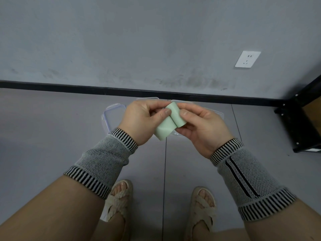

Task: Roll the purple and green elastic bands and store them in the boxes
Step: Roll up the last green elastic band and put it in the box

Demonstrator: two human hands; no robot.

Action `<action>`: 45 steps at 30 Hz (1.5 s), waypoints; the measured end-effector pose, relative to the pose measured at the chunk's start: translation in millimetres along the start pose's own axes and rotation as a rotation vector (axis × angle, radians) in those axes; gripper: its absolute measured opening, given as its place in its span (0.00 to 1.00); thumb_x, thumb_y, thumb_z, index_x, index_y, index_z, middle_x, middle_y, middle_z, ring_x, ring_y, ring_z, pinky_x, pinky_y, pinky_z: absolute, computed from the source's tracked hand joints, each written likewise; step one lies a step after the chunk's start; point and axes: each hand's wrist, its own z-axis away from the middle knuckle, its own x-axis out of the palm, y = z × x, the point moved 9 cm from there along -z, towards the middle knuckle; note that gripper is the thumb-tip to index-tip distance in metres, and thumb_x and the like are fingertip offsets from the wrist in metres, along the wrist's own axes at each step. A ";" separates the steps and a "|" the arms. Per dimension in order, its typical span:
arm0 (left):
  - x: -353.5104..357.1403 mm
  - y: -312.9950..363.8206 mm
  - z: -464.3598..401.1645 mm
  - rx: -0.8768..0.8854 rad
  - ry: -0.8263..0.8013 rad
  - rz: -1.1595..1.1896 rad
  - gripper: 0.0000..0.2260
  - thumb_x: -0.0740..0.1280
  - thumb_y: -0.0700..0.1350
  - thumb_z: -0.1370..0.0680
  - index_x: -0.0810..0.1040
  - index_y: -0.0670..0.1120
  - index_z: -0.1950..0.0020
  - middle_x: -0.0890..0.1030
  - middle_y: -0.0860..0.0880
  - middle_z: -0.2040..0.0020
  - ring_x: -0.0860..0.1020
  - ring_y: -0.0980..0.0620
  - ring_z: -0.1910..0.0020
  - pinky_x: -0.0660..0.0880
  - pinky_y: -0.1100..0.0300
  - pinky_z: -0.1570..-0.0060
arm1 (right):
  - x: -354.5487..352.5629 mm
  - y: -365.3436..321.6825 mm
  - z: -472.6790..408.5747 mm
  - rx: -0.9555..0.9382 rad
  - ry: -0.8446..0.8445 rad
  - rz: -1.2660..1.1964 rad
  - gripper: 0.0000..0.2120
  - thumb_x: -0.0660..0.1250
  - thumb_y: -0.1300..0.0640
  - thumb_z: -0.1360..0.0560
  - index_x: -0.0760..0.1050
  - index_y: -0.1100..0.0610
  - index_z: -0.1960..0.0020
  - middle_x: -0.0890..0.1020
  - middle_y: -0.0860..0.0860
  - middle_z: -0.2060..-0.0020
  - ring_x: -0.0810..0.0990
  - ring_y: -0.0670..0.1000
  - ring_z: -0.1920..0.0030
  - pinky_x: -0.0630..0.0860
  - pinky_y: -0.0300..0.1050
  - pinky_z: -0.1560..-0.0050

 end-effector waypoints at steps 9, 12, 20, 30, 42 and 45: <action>8.4 2.1 2.1 0.020 -0.078 -0.224 0.13 0.68 0.43 0.25 0.77 0.59 0.45 0.77 0.62 0.57 0.74 0.68 0.60 0.68 0.78 0.58 | -5.0 3.8 -1.2 0.034 0.003 0.104 0.07 0.62 0.61 0.22 0.78 0.58 0.53 0.80 0.54 0.61 0.77 0.50 0.61 0.75 0.40 0.62; 7.0 2.5 2.2 -0.012 -0.062 -0.267 0.13 0.68 0.42 0.25 0.78 0.57 0.43 0.76 0.60 0.59 0.73 0.69 0.64 0.65 0.80 0.63 | -8.6 4.5 -1.1 0.006 0.075 0.128 0.07 0.62 0.60 0.22 0.78 0.57 0.54 0.81 0.52 0.62 0.78 0.49 0.61 0.74 0.41 0.61; 7.9 -0.7 1.0 -0.034 -0.052 -0.166 0.11 0.69 0.43 0.25 0.79 0.56 0.46 0.81 0.58 0.55 0.79 0.60 0.57 0.75 0.70 0.57 | -5.0 -2.4 1.9 -0.168 0.177 0.323 0.03 0.64 0.58 0.23 0.76 0.53 0.50 0.81 0.54 0.54 0.82 0.51 0.54 0.79 0.44 0.56; 9.7 -0.5 3.4 -0.054 -0.064 -0.034 0.11 0.64 0.42 0.22 0.78 0.52 0.41 0.80 0.58 0.53 0.77 0.68 0.55 0.72 0.73 0.52 | -1.6 -12.3 7.5 -0.308 0.242 0.405 0.08 0.71 0.55 0.31 0.74 0.47 0.55 0.81 0.49 0.55 0.82 0.53 0.53 0.80 0.59 0.53; 7.9 1.6 2.9 -0.054 -0.048 -0.024 0.13 0.69 0.41 0.25 0.76 0.58 0.46 0.79 0.60 0.57 0.78 0.65 0.58 0.72 0.75 0.56 | -0.5 -12.6 3.1 -0.205 0.094 0.488 0.13 0.73 0.62 0.30 0.77 0.53 0.48 0.84 0.51 0.55 0.84 0.48 0.55 0.80 0.47 0.50; 8.3 -4.9 0.9 -0.116 -0.031 0.076 0.18 0.70 0.38 0.26 0.74 0.58 0.43 0.80 0.56 0.53 0.78 0.63 0.56 0.77 0.66 0.51 | 0.2 -13.2 3.0 -0.209 0.084 0.488 0.10 0.70 0.62 0.27 0.79 0.51 0.49 0.84 0.47 0.58 0.82 0.43 0.57 0.78 0.40 0.54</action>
